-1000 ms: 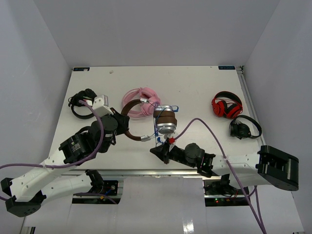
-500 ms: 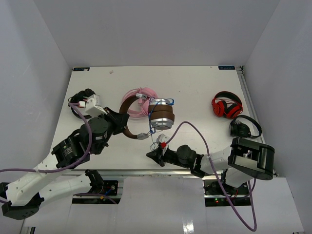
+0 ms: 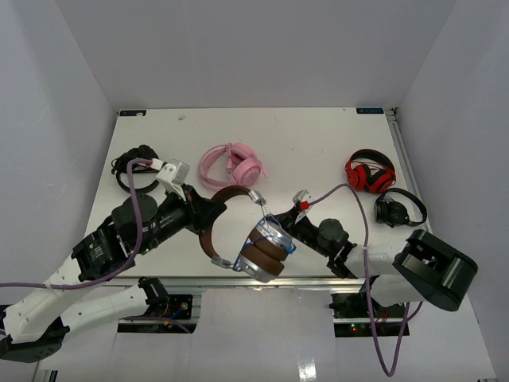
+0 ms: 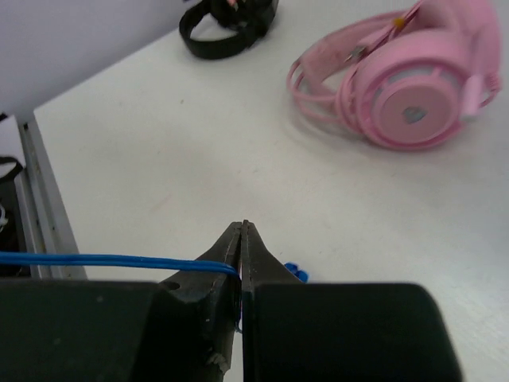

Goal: Wrap the headphones

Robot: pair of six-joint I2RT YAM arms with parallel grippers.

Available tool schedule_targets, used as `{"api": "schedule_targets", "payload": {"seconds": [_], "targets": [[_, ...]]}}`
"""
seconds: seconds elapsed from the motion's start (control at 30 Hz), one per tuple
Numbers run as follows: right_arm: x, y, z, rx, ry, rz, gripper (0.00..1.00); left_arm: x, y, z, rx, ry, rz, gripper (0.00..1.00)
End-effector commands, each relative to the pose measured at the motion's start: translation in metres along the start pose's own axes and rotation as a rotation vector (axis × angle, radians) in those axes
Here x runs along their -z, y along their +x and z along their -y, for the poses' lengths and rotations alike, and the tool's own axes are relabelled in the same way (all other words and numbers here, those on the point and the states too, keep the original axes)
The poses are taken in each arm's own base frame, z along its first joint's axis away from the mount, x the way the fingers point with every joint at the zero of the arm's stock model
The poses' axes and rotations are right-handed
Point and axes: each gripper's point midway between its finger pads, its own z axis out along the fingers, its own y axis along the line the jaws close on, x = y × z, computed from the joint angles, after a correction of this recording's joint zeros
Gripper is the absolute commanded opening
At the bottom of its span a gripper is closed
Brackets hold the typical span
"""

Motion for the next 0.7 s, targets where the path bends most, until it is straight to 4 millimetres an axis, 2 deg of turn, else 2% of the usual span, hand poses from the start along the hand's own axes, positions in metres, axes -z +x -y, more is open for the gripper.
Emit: {"api": "schedule_targets", "payload": {"seconds": [0.0, 0.03, 0.1, 0.17, 0.23, 0.37, 0.53, 0.63, 0.67], "targets": [[0.004, -0.052, 0.011, -0.011, 0.016, 0.095, 0.08, -0.004, 0.024, 0.02, -0.252, 0.148, -0.171, 0.0], [0.006, -0.079, 0.015, 0.012, 0.027, 0.13, 0.08, -0.008, 0.035, 0.004, -0.294, 0.084, -0.222, 0.0], [0.009, -0.079, 0.021, 0.017, 0.05, 0.068, 0.08, -0.013, 0.037, -0.016, -0.342, -0.013, -0.228, 0.0], [0.015, -0.1, 0.025, 0.043, 0.08, 0.073, 0.08, -0.017, 0.04, -0.036, -0.37, -0.112, -0.233, 0.0], [0.024, -0.125, 0.032, 0.063, 0.121, 0.101, 0.08, -0.02, 0.041, -0.047, -0.382, -0.163, -0.228, 0.0], [0.034, -0.153, 0.044, 0.067, 0.179, 0.117, 0.08, -0.024, 0.041, -0.041, -0.386, -0.131, -0.219, 0.0], [0.035, -0.173, 0.053, 0.069, 0.193, 0.12, 0.08, -0.024, 0.048, -0.026, -0.416, -0.019, -0.238, 0.0], [0.032, -0.183, 0.052, 0.074, 0.186, 0.102, 0.08, -0.025, 0.054, -0.028, -0.448, -0.013, -0.262, 0.0], [0.03, -0.191, 0.05, 0.083, 0.174, 0.094, 0.08, -0.027, 0.058, -0.036, -0.462, -0.046, -0.284, 0.0]]}}
